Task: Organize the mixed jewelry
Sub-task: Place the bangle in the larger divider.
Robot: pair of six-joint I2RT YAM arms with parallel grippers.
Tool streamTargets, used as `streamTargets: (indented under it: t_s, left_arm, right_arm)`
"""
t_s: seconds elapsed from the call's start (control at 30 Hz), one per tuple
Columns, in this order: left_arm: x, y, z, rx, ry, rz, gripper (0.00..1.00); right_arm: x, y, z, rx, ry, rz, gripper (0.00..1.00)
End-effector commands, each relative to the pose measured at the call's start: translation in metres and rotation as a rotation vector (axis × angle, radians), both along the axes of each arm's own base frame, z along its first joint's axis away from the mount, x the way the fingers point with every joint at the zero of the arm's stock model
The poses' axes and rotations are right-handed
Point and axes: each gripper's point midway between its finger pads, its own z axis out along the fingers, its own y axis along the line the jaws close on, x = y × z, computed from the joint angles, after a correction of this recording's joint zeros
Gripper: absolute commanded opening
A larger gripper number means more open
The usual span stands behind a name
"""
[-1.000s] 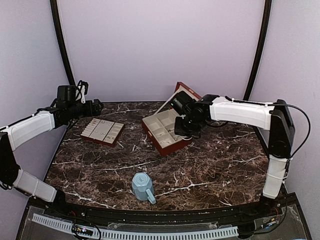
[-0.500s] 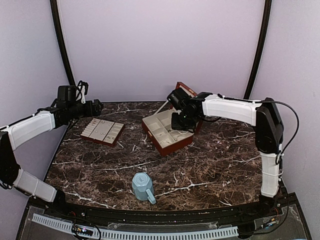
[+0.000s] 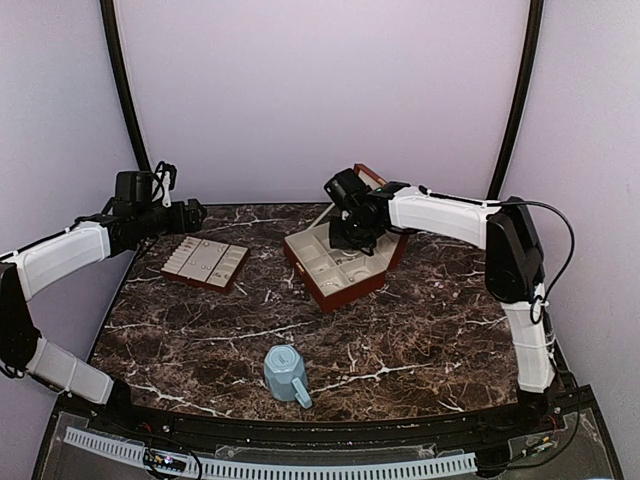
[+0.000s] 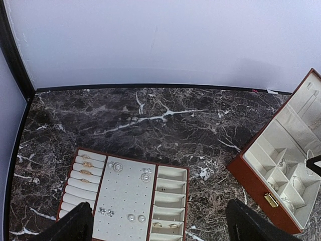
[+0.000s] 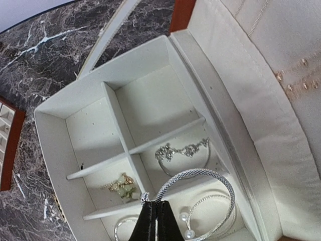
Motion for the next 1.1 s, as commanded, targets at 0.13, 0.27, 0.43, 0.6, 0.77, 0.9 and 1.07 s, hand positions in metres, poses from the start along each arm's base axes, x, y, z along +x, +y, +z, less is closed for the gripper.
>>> streamTargets:
  t_s: [0.13,0.27,0.43,0.6,0.77,0.9,1.07]
  left_arm:
    - [-0.001,0.0,0.006,0.012,-0.028,-0.004,0.94]
    - [-0.002,0.0,0.009,0.007,-0.036,-0.005,0.94]
    - [-0.003,-0.002,0.011,-0.005,-0.04,-0.014,0.94]
    - [-0.003,-0.002,0.012,-0.007,-0.044,-0.014,0.94]
    - [-0.003,-0.003,0.012,-0.011,-0.044,-0.015,0.94]
    - [-0.003,-0.003,0.011,-0.01,-0.041,-0.015,0.94]
    - [-0.002,-0.003,0.01,-0.009,-0.038,-0.015,0.94]
  right_arm:
    - [0.04,0.019,0.009,0.027,-0.101,0.036,0.0]
    - [0.052,0.023,0.008,0.051,-0.119,0.038,0.0]
    - [0.062,0.034,0.007,0.082,-0.143,0.067,0.0]
    - [0.072,0.04,-0.004,0.109,-0.122,0.065,0.0]
    - [0.081,0.049,-0.007,0.141,-0.128,0.075,0.0]
    - [0.087,0.051,-0.015,0.15,-0.124,0.069,0.0]
    - [0.089,0.049,-0.027,0.134,-0.115,0.061,0.0]
